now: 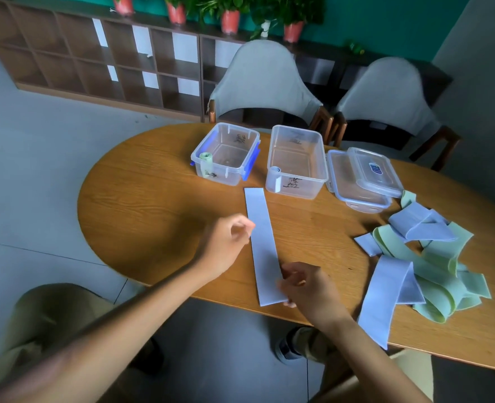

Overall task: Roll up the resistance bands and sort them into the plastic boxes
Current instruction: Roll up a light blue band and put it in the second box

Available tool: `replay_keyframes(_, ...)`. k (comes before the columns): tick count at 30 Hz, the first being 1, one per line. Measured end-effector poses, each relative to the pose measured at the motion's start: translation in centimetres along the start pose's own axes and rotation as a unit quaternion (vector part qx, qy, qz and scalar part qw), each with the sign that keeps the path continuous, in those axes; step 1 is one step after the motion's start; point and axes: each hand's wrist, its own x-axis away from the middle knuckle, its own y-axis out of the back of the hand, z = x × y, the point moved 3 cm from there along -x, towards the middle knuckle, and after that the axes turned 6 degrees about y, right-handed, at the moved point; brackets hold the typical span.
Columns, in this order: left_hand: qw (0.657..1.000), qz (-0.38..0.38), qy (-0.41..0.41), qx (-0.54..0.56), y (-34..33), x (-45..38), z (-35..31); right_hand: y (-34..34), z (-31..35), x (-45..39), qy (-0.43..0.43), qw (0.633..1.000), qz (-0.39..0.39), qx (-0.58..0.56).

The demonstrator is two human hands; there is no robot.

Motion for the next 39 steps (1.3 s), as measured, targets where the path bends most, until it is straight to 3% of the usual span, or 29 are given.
replay_keyframes(3, 0.999, 0.005, 0.002, -0.037, -0.5, 3.0, 0.3, 0.5, -0.6, 0.6, 0.04, 0.993, -0.035, 0.107)
replay_keyframes(6, 0.998, 0.014, -0.013, -0.061, -1.4, 5.6, 0.7, 0.9, -0.6, 1.1, 0.117, 0.982, -0.063, 0.131)
replay_keyframes(10, 0.992, 0.02, -0.091, -0.09, -2.4, 8.3, 0.5, 1.1, -1.1, 1.9, 0.215, 0.965, 0.0, 0.147)
replay_keyframes(16, 0.977, 0.002, -0.161, -0.142, -3.4, 9.9, 0.9, 1.1, -1.7, 2.1, 0.27, 0.949, 0.04, 0.159)
replay_keyframes(31, 0.946, -0.007, -0.211, -0.247, -4.1, 10.5, 1.3, 0.3, -2.0, 1.7, 0.288, 0.928, 0.045, 0.232)
replay_keyframes(39, 0.944, -0.034, -0.183, -0.272, -4.5, 10.3, 1.0, -0.1, -1.8, 1.3, 0.243, 0.94, 0.043, 0.237)
